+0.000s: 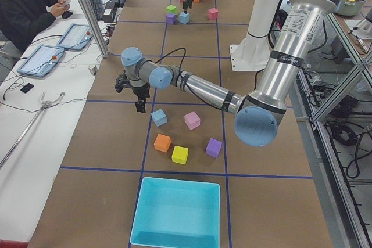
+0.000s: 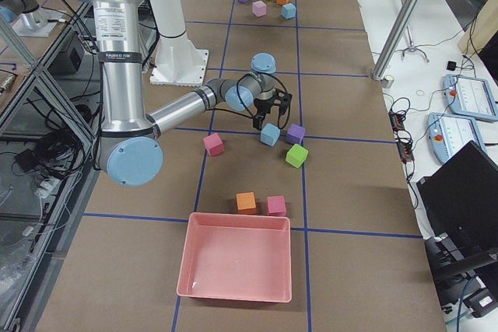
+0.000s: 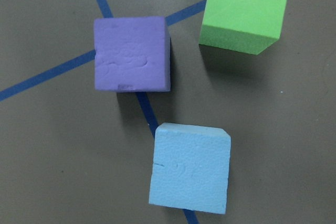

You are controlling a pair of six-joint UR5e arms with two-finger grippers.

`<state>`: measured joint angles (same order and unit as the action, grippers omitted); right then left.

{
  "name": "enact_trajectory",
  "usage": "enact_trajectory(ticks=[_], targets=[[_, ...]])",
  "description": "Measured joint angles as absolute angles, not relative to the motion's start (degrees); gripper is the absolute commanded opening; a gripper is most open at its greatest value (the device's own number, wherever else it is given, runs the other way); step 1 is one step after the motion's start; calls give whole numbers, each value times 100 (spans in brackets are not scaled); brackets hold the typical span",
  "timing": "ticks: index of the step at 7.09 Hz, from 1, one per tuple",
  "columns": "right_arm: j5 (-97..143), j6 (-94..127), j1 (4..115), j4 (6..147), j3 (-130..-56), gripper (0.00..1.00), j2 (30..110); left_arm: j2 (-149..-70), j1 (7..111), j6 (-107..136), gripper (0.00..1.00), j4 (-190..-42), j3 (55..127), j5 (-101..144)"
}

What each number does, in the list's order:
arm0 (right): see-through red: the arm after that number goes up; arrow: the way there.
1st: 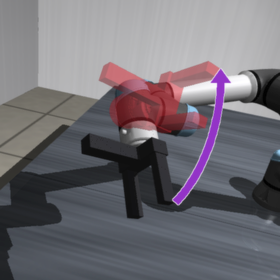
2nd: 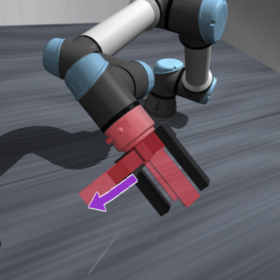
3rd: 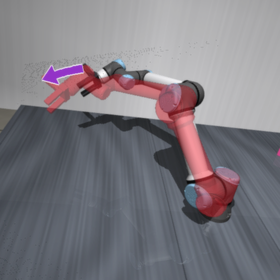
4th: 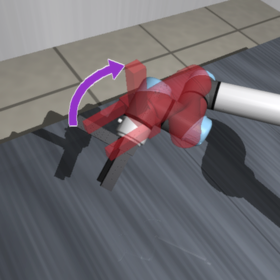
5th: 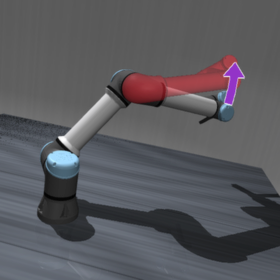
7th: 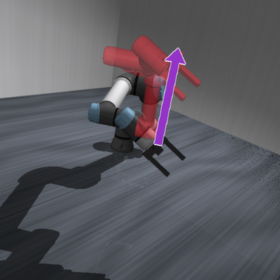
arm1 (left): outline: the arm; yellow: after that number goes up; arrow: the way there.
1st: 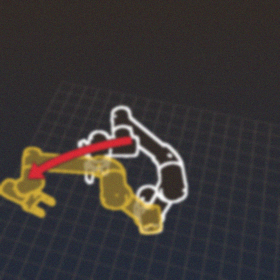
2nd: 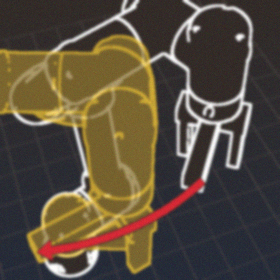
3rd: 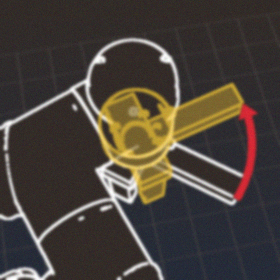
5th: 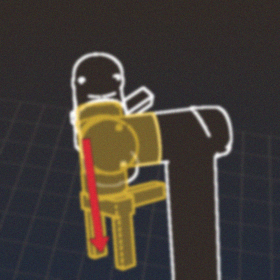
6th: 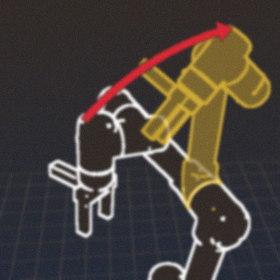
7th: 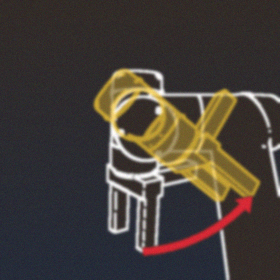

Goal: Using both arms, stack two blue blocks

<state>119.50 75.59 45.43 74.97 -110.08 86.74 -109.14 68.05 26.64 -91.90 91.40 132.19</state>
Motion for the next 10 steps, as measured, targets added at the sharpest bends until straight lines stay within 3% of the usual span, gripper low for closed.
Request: enact_trajectory(ticks=[10], targets=[[12099,6442,4920,8650,-10502,96,7891,-10933,6798,2652,99,-9195,9115,13210]])
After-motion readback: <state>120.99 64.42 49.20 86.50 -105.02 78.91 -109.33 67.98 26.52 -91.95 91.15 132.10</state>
